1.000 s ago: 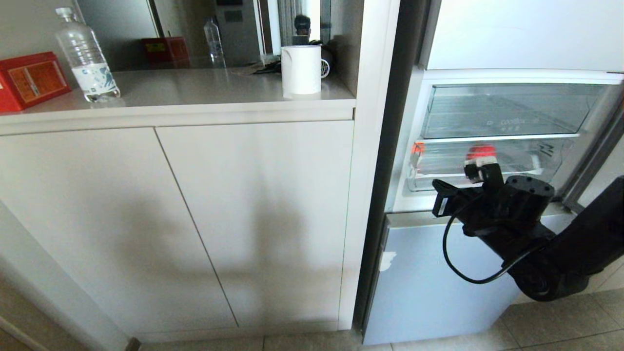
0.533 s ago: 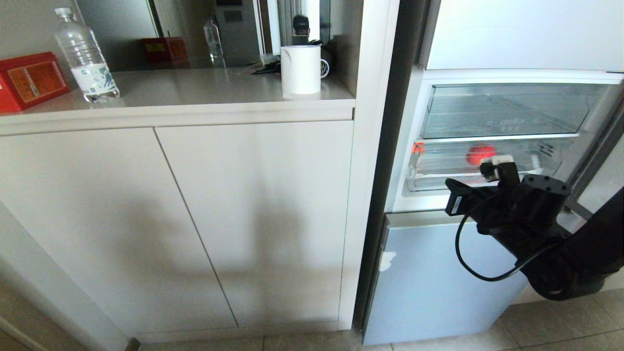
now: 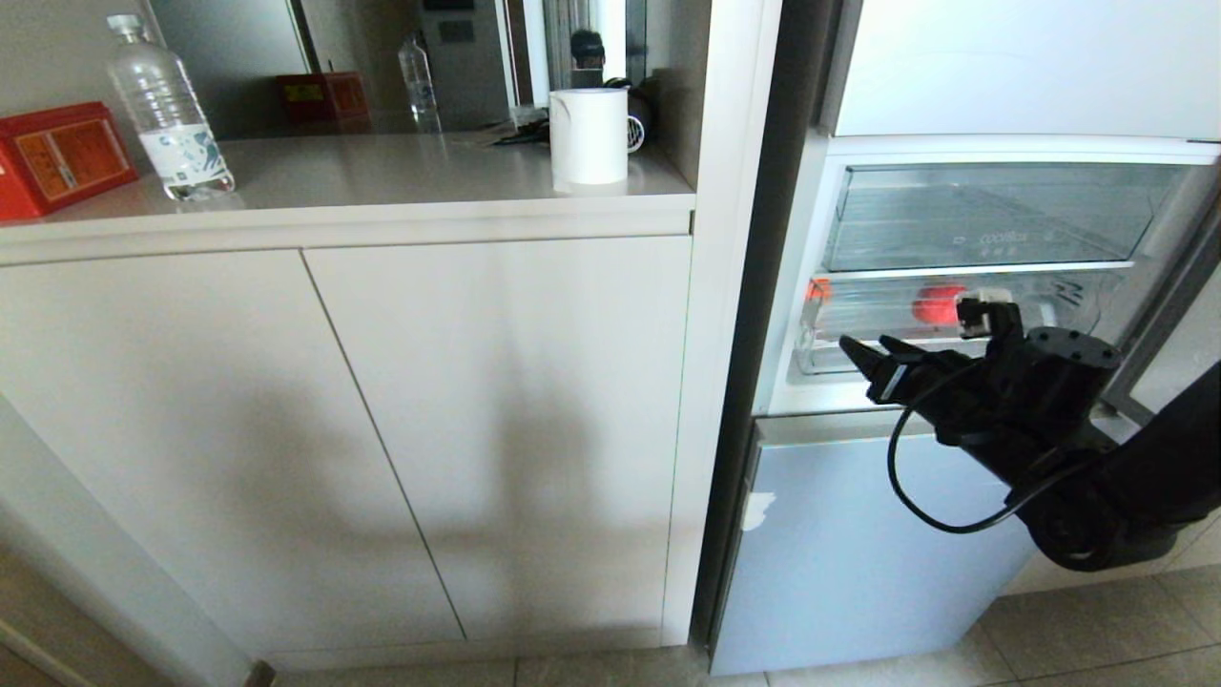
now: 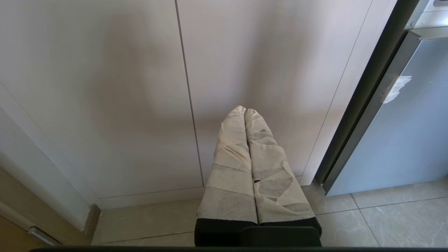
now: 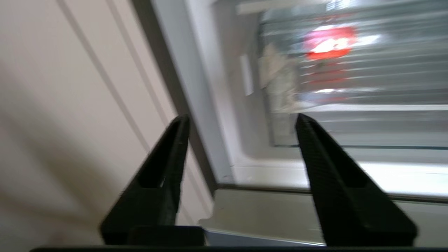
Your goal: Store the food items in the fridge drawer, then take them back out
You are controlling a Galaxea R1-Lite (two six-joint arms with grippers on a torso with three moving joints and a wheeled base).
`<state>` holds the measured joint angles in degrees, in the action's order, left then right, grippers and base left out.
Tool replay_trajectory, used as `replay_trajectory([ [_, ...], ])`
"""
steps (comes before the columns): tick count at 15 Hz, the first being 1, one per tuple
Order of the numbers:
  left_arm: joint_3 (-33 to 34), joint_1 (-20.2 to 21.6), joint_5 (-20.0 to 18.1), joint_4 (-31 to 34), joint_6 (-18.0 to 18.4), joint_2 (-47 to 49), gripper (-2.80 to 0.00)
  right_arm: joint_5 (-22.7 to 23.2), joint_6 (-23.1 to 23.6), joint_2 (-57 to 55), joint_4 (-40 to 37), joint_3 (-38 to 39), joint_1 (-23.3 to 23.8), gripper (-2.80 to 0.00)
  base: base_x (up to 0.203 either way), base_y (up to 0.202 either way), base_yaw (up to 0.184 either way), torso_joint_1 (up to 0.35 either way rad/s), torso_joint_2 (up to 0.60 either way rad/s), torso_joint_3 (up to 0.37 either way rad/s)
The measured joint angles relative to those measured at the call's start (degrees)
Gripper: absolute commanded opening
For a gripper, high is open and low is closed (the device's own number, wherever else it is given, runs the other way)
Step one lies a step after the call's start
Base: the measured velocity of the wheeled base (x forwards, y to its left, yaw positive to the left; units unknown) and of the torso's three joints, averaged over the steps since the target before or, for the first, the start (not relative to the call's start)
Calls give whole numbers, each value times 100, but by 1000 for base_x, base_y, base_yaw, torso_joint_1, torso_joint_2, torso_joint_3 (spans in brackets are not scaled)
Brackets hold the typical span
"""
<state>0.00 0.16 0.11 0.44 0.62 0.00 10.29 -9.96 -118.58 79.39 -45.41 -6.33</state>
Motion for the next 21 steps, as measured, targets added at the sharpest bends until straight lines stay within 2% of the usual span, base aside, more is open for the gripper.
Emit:
replay_trajectory([
  [1,0,0,0,0,-1,0,-280,149,-25,-93,6,-65,16,0,0,0,0,0,0,0],
  [3,0,0,-1,0,0,0,-280,151,20,-330,111,-331,44,0,0,0,0,0,0,0],
  [8,0,0,0,0,-2,0,-280,-259,189,-926,115,-1145,69,0,0,0,0,0,0,0],
  [13,0,0,0,0,0,0,-280,-497,215,-1265,-282,-1805,69,0,0,0,0,0,0,0],
  [16,0,0,0,0,0,0,-280,-912,226,-1414,-630,-2254,24,0,0,0,0,0,0,0],
  [21,0,0,0,0,0,0,-280,-940,228,-1571,-681,-2558,3,0,0,0,0,0,0,0],
])
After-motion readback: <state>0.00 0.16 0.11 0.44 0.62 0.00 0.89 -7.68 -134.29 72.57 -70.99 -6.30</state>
